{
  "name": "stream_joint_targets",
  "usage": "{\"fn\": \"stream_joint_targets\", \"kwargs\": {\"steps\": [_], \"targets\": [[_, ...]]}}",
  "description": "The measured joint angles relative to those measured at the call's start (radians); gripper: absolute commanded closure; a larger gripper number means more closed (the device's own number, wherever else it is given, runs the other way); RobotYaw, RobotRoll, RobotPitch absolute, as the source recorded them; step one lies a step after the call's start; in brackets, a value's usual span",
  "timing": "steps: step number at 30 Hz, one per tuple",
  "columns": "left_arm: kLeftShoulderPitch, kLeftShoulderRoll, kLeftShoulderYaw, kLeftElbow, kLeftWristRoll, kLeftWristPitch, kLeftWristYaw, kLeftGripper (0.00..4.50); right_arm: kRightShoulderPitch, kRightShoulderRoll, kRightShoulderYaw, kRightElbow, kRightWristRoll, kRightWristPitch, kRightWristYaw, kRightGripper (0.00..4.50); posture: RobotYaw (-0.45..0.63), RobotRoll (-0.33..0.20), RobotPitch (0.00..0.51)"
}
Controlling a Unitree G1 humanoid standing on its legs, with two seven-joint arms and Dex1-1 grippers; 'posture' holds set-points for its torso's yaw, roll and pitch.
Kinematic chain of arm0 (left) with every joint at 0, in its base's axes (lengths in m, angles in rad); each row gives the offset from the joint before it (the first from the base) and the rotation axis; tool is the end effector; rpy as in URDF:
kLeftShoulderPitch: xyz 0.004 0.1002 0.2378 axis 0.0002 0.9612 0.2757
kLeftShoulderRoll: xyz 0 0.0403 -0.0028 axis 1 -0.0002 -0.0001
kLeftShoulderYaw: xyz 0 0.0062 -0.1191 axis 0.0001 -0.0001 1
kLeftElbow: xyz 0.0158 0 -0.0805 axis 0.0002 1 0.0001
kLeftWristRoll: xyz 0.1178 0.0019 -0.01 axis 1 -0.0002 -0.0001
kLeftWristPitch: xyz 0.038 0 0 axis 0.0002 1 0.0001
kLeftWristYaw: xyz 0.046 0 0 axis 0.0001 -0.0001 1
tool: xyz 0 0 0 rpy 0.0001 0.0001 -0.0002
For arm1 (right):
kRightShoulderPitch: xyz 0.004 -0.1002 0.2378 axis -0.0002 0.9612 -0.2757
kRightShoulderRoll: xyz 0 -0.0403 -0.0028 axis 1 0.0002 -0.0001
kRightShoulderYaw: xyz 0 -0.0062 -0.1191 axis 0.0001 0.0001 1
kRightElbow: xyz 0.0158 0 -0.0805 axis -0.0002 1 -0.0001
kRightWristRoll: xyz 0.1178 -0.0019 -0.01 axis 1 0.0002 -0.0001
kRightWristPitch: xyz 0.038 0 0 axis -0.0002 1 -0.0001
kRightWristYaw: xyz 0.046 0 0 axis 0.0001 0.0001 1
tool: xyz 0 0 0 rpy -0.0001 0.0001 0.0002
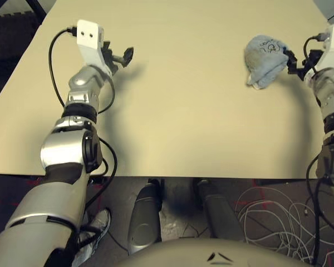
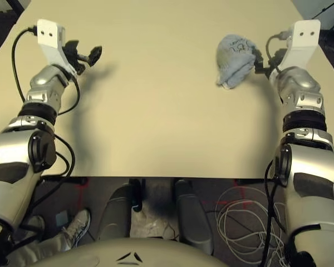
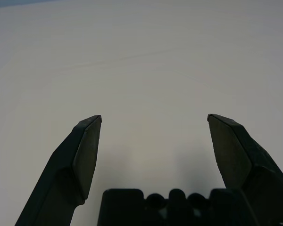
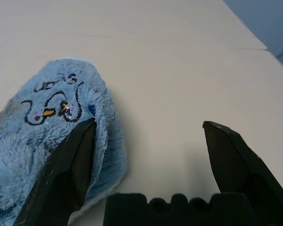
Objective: Wipe the water off the table with a rag.
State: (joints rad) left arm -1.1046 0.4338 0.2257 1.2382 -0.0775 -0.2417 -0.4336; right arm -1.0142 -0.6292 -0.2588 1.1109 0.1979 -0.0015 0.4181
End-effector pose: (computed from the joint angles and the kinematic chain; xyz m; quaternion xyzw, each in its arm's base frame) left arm 0.3915 0.2493 0.1703 0.0580 -0.0727 -0.0969 0.9909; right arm 0.3622 -0.3244 0.1839 -0.0182 -0.0236 -0.0051 0.9995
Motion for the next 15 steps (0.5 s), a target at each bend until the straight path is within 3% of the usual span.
{"fn": "stream_joint_targets", "kwargs": {"steps": [4, 8, 15], "targets": [[0.018, 0.004, 0.000, -0.004, 0.000, -0.012, 0.016, 0.00, -0.012, 0.016, -0.004, -0.025, 0.031, 0.023, 0.118, 0.04, 0.03, 0.000, 0.257], [0.032, 0.026, 0.003, -0.005, -0.001, -0.017, 0.024, 0.00, -0.007, 0.052, -0.008, -0.188, 0.104, 0.167, 0.226, 0.04, 0.02, 0.000, 0.259], [0.051, 0.055, 0.011, -0.005, -0.001, -0.020, 0.031, 0.00, 0.082, 0.089, -0.038, -0.540, 0.235, 0.469, 0.213, 0.04, 0.01, 0.000, 0.259]]}}
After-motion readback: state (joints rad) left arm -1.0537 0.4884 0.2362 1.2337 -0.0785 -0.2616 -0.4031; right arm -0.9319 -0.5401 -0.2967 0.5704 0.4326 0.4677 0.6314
